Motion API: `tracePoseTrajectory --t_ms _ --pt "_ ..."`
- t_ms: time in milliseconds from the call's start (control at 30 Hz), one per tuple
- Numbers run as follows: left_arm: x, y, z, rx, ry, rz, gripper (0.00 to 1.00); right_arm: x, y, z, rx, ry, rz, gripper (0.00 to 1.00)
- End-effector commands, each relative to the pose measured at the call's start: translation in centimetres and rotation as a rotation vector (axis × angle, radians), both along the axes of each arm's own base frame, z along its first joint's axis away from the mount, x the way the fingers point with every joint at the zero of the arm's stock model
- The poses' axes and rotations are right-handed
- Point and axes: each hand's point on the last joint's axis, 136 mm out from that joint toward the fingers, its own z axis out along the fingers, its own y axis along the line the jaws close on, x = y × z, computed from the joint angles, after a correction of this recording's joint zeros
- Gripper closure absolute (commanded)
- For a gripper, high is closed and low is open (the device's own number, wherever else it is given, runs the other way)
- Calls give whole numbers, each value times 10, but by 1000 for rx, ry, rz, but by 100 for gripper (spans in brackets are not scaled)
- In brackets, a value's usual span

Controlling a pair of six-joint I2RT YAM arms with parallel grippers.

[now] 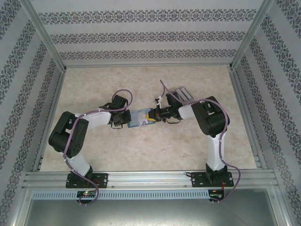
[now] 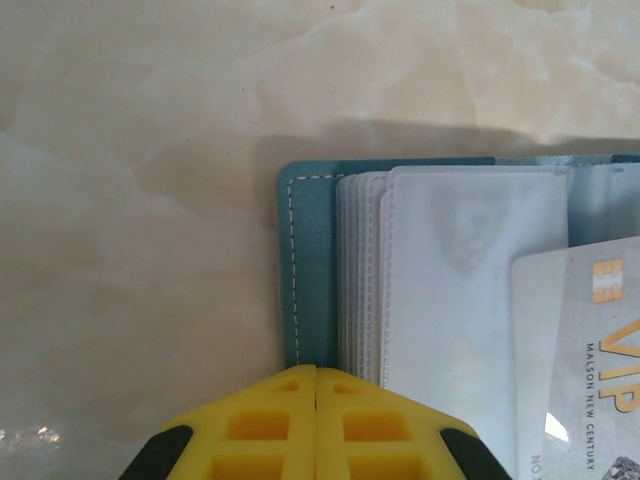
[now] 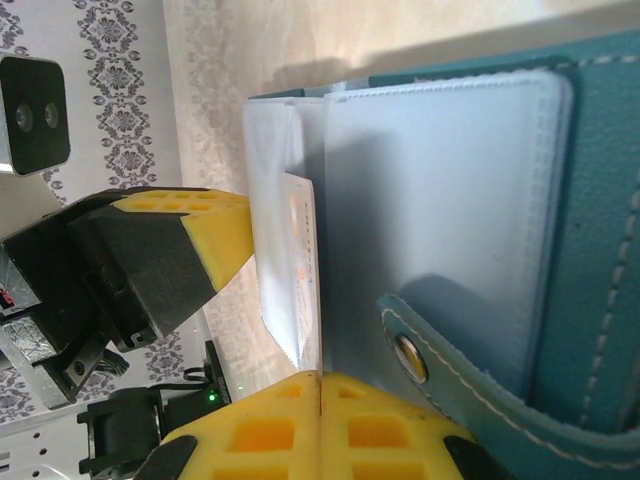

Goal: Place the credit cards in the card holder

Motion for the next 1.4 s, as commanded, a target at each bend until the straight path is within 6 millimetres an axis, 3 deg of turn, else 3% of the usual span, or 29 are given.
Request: tracePoseTrajectory --t_ms 0,333,1167,1367 --pt "-19 12 -20 67 91 -20 93 11 1 -1 -26 -33 -24 100" --pt "-22 13 -23 70 101 -19 94 20 8 7 -43 -86 -67 100" --pt "-24 7 -1 21 73 -42 95 -4 67 -10 -86 -68 -8 99" --pt "-23 12 18 10 43 -36 91 -8 59 -7 -129 -90 -9 87"
